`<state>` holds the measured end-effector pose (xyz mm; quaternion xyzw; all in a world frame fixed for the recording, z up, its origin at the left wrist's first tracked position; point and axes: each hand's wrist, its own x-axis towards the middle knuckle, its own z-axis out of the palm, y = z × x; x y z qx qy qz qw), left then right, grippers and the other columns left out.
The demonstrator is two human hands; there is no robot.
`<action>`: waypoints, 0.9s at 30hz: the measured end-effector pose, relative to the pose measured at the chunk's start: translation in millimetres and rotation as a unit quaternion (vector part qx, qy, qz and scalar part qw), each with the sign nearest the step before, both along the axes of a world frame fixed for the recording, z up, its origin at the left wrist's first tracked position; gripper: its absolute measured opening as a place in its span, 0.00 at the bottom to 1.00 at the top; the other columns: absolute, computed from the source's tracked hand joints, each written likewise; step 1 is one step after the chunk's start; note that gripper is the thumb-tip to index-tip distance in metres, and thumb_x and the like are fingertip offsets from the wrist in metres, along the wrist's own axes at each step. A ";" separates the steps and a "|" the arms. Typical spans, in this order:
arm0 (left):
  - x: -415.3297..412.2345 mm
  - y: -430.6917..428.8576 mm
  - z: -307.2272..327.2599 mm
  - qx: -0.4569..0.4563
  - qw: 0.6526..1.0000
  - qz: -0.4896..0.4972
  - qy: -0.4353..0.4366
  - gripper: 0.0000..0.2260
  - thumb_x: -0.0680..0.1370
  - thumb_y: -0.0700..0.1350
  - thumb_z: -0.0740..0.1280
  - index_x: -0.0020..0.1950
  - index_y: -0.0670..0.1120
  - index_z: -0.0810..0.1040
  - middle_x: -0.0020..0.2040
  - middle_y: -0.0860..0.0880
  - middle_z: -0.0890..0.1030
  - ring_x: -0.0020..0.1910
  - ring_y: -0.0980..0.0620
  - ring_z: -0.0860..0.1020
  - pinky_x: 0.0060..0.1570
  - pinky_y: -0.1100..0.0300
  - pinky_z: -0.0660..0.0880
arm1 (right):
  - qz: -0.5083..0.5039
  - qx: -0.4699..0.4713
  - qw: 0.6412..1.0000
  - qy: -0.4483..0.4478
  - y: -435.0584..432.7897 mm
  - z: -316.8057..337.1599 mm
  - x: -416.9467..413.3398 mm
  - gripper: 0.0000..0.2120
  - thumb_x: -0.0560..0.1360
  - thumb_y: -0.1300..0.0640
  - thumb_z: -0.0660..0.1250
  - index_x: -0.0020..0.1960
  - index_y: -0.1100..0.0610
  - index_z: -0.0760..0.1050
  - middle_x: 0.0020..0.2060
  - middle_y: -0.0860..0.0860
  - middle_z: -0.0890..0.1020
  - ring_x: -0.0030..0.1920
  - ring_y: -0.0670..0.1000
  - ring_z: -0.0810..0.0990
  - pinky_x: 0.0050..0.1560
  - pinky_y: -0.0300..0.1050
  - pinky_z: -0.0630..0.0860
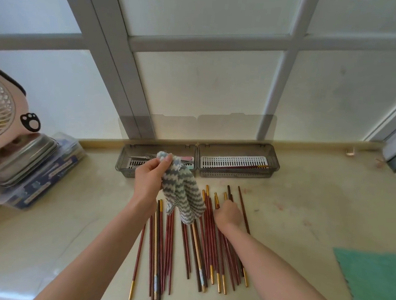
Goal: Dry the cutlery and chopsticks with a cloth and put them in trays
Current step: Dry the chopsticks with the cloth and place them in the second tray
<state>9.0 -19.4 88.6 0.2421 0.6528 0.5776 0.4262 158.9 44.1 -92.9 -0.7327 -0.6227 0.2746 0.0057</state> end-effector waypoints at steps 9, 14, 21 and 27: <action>-18.6 4.7 -29.4 -0.049 0.982 -0.128 -0.133 0.14 0.81 0.48 0.58 0.58 0.40 0.75 0.47 0.44 0.80 0.44 0.49 0.78 0.45 0.57 0.76 | -0.025 -0.121 0.926 0.357 51.0 69.7 29.7 0.06 0.76 0.62 0.66 0.53 0.63 0.75 0.39 0.55 0.80 0.29 0.47 0.78 0.32 0.37 0.78; -13.8 1.2 -35.8 -0.035 0.960 -0.212 -0.179 0.13 0.82 0.44 0.54 0.59 0.42 0.75 0.48 0.44 0.80 0.44 0.49 0.79 0.42 0.60 0.78 | 0.056 -0.220 0.789 0.571 61.5 133.7 43.1 0.06 0.77 0.65 0.62 0.53 0.64 0.74 0.35 0.53 0.77 0.27 0.45 0.73 0.25 0.31 0.72; -2.2 9.0 -22.5 -0.032 0.960 -0.269 -0.075 0.09 0.79 0.42 0.60 0.54 0.40 0.77 0.46 0.44 0.80 0.43 0.48 0.78 0.44 0.57 0.75 | 0.151 -0.229 0.758 0.591 53.2 160.1 23.5 0.06 0.76 0.68 0.62 0.44 0.60 0.69 0.36 0.55 0.78 0.29 0.48 0.76 0.28 0.35 0.75; -8.2 12.3 -11.8 -0.026 0.954 -0.287 -0.079 0.16 0.80 0.50 0.57 0.47 0.41 0.78 0.47 0.41 0.80 0.44 0.47 0.81 0.46 0.55 0.78 | 0.094 -0.145 0.793 0.584 52.3 158.7 19.0 0.07 0.75 0.70 0.63 0.43 0.60 0.70 0.33 0.59 0.78 0.28 0.51 0.79 0.29 0.41 0.79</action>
